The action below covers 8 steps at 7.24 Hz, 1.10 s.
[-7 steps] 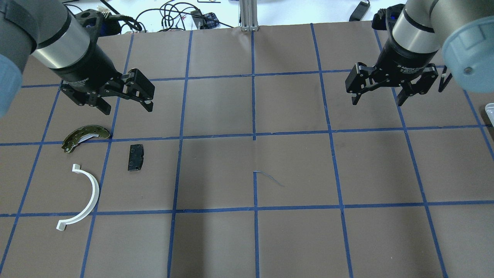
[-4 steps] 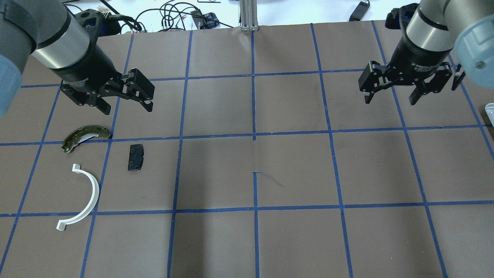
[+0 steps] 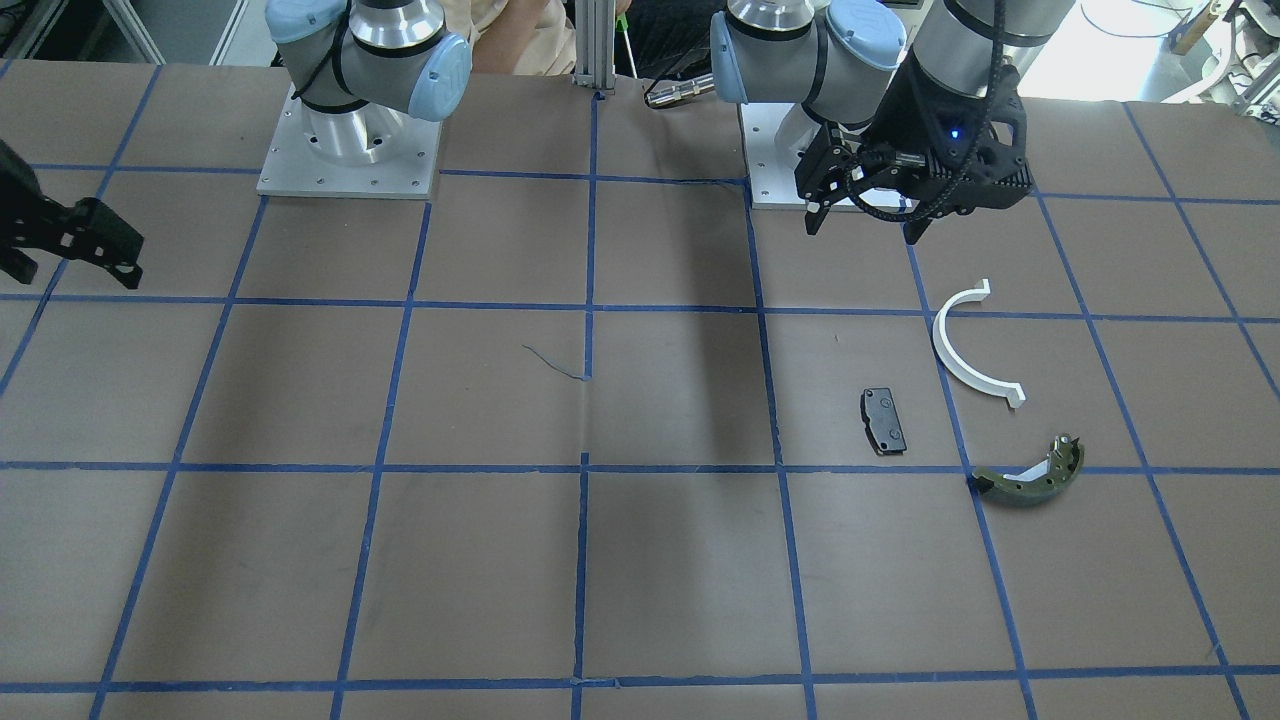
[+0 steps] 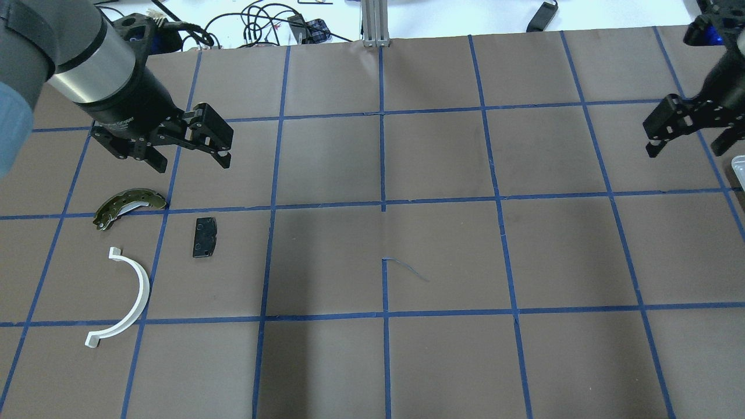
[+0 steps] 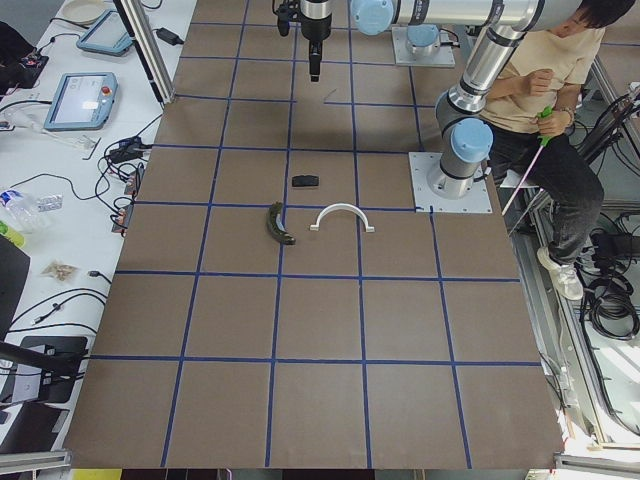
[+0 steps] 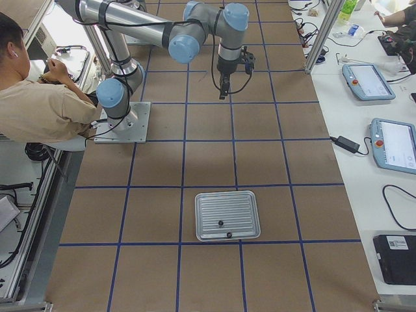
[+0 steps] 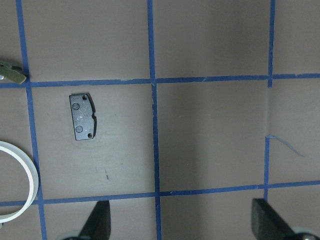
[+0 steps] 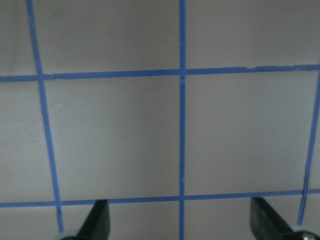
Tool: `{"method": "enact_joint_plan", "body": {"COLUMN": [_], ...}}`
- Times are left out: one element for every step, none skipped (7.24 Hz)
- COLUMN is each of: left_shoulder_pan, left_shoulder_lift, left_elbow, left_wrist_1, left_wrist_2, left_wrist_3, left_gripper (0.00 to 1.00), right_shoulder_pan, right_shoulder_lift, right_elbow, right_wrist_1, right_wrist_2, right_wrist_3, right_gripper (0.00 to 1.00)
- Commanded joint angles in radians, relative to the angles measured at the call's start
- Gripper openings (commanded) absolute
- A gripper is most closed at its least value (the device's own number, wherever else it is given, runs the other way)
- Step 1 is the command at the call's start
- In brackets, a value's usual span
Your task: Place bearing gear from tray to pile
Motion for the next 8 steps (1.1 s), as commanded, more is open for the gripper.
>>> {"method": "enact_joint_plan", "body": {"left_shoulder_pan": [0.0, 0.0, 0.0, 0.0, 0.0, 0.0, 0.0, 0.0], "left_shoulder_lift": [0.0, 0.0, 0.0, 0.0, 0.0, 0.0, -0.003, -0.003], "left_elbow": [-0.001, -0.002, -0.002, -0.001, -0.001, 0.003, 0.01, 0.01], "left_wrist_1": [0.0, 0.0, 0.0, 0.0, 0.0, 0.0, 0.002, 0.006], "left_wrist_2": [-0.001, 0.0, 0.0, 0.0, 0.003, 0.002, 0.003, 0.006], "left_wrist_3": [0.001, 0.001, 0.001, 0.001, -0.002, -0.002, -0.002, -0.002], "left_gripper": [1.0, 1.0, 1.0, 1.0, 1.0, 1.0, 1.0, 1.0], "right_shoulder_pan": [-0.162, -0.222, -0.279, -0.311, -0.35, -0.39, -0.428, -0.456], "right_shoulder_lift": [0.047, 0.083, 0.129, 0.172, 0.202, 0.25, 0.293, 0.333], "right_elbow": [-0.004, -0.005, -0.01, -0.013, -0.013, -0.013, -0.015, -0.015], "right_wrist_1": [-0.084, -0.139, -0.185, -0.242, -0.312, -0.354, -0.405, -0.446], "right_wrist_2": [-0.029, -0.029, -0.026, -0.026, -0.024, -0.017, -0.015, -0.014], "right_wrist_3": [-0.312, -0.401, -0.49, -0.573, -0.645, -0.701, -0.741, -0.784], "right_gripper": [1.0, 1.0, 1.0, 1.0, 1.0, 1.0, 0.97, 0.91]}}
